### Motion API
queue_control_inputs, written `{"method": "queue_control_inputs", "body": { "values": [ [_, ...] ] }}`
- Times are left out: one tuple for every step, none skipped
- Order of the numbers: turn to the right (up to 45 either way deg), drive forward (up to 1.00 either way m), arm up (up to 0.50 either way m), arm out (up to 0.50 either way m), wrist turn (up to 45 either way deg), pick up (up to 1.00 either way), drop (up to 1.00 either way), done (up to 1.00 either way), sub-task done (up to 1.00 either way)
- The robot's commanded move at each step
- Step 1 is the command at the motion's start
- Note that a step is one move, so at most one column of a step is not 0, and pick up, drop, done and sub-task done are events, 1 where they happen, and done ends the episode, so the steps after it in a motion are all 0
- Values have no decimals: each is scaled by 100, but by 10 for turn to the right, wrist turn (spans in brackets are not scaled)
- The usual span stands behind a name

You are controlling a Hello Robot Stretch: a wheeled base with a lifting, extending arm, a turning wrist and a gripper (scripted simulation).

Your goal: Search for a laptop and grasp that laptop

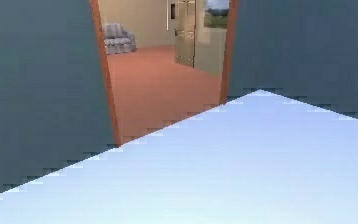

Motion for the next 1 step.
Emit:
{"method": "queue_control_inputs", "body": {
  "values": [
    [0, 100, 0, 0, 0, 0, 0, 0, 0]
  ]
}}
